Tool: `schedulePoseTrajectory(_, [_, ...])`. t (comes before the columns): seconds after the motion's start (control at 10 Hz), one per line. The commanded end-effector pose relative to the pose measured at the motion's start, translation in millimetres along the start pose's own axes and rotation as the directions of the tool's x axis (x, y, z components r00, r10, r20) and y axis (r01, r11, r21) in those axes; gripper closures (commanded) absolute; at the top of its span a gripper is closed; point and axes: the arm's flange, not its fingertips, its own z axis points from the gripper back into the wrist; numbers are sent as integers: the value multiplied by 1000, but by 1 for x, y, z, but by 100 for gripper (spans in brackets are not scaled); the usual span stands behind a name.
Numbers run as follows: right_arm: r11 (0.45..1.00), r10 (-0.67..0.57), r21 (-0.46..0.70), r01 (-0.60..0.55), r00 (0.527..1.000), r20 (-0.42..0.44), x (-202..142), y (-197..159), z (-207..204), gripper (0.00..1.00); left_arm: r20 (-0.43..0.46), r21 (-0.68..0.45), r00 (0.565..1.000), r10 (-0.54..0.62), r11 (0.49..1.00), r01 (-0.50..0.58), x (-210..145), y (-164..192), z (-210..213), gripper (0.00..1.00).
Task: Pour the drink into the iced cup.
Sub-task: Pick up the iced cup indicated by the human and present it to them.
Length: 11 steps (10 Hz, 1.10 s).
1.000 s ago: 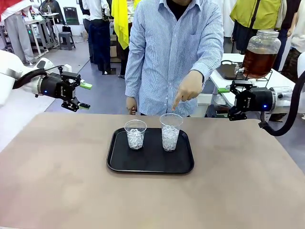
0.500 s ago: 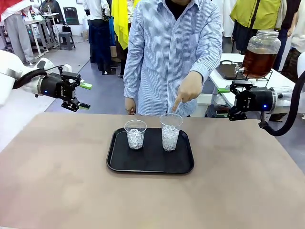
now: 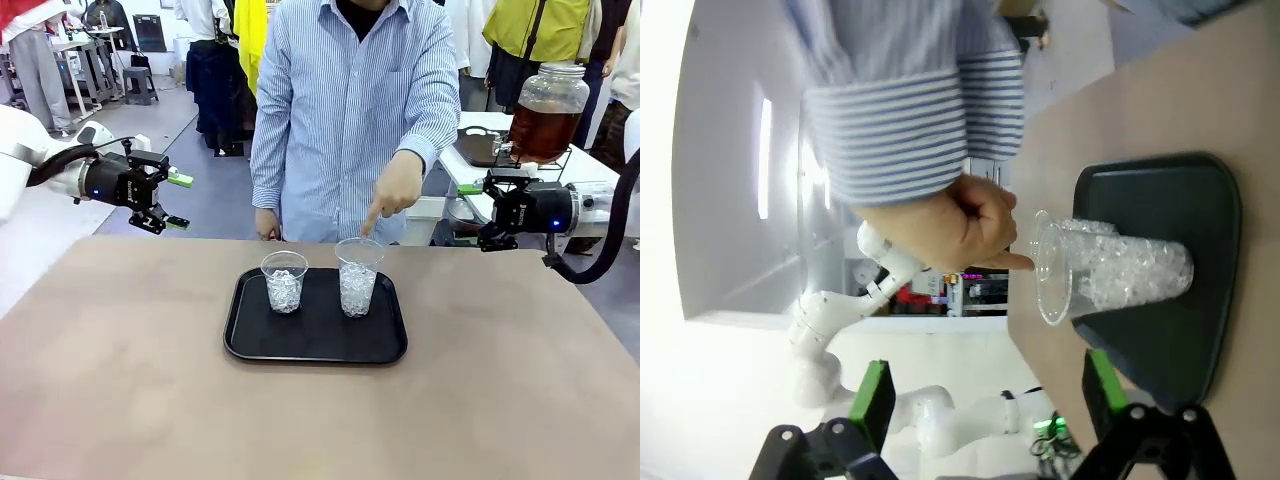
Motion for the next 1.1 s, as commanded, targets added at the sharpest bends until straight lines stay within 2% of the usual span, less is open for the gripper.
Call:
schedulePoseTrajectory(0.0, [954, 294, 46, -295, 955, 25, -18, -6, -3, 0, -2, 1, 1000, -4, 1000, 4, 0, -1, 1, 0])
schedulePoseTrajectory(0.2, [858, 505, 41, -511, 856, 108, -28, -8, -3, 0, -2, 1, 1000, -4, 1000, 4, 0, -1, 1, 0])
schedulePoseTrajectory(0.3, [810, 578, 46, -585, 808, 111, -31, -9, -5, 0, -2, 1, 1000, -4, 1000, 4, 0, -1, 1, 0])
schedulePoseTrajectory(0.4, [770, 631, 65, -635, 772, 79, -32, -9, -7, 0, -2, 1, 1000, -4, 1000, 4, 0, -1, 1, 0])
schedulePoseTrajectory(0.5, [769, 631, 77, -635, 773, 63, -32, -8, -7, 0, -2, 1, 1000, -4, 1000, 4, 0, -1, 1, 0])
schedulePoseTrajectory(0.6, [813, 579, 54, -580, 815, 28, -36, -9, -4, 0, -2, 1, 1000, -4, 1000, 4, 0, -1, 1, 0])
schedulePoseTrajectory(0.7, [784, 615, 48, -619, 785, 68, -30, -6, -6, 0, -2, 1, 1000, -4, 1000, 4, 0, -1, 1, 0])
schedulePoseTrajectory(1.0, [784, 615, 48, -619, 785, 68, -30, -6, -6, 0, -2, 1, 1000, -4, 1000, 4, 0, -1, 1, 0])
